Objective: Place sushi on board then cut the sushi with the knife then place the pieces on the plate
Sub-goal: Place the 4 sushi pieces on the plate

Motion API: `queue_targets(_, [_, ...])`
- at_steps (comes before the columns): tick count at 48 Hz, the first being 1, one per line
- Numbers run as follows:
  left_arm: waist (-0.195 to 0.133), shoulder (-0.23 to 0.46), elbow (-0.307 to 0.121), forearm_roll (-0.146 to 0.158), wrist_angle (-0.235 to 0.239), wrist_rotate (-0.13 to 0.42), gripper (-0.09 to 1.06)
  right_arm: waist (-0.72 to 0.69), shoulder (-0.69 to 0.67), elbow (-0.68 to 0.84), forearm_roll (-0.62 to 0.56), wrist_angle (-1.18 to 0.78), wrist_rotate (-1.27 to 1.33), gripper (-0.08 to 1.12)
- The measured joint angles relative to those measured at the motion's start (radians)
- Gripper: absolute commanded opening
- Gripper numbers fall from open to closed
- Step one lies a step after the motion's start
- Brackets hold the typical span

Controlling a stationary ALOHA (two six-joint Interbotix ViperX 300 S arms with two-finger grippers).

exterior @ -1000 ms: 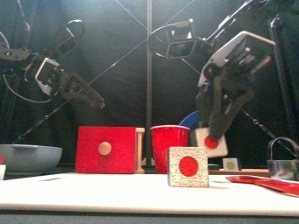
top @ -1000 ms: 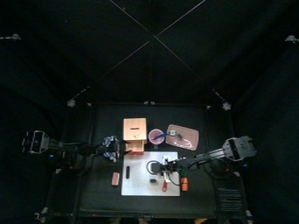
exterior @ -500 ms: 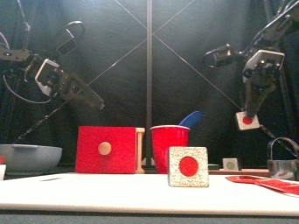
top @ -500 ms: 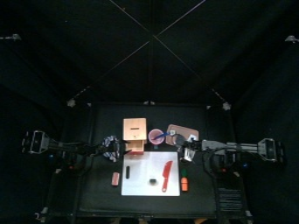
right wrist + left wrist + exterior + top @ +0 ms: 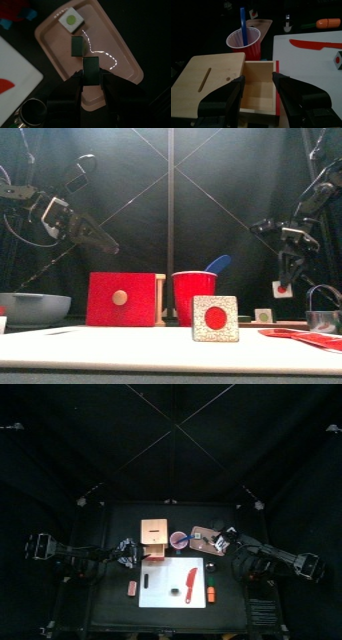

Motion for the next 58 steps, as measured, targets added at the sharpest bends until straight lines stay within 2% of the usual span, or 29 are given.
queue_targets(20, [0.005, 0.0, 0.006, 0.0, 0.0, 0.0, 0.85, -0.034, 0.083, 0.058, 0.044, -0.118, -0.002, 0.63])
queue_targets(28, [0.005, 0.0, 0.011, 0.0, 0.0, 0.0, 0.85, -0.034, 0.095, 0.071, 0.043, -0.149, -0.002, 0.7])
queue_targets(40, [0.003, 0.0, 0.02, 0.0, 0.0, -0.002, 0.85, -0.035, 0.132, 0.071, 0.029, -0.192, -0.003, 0.9])
queue_targets(52, [0.003, 0.0, 0.025, 0.0, 0.0, -0.005, 0.85, -0.034, 0.138, 0.058, 0.029, -0.178, -0.005, 0.91])
queue_targets(58, [0.003, 0.002, 0.025, 0.0, 0.0, -0.005, 0.85, -0.009, 0.077, 0.023, 0.028, -0.132, -0.006, 0.91])
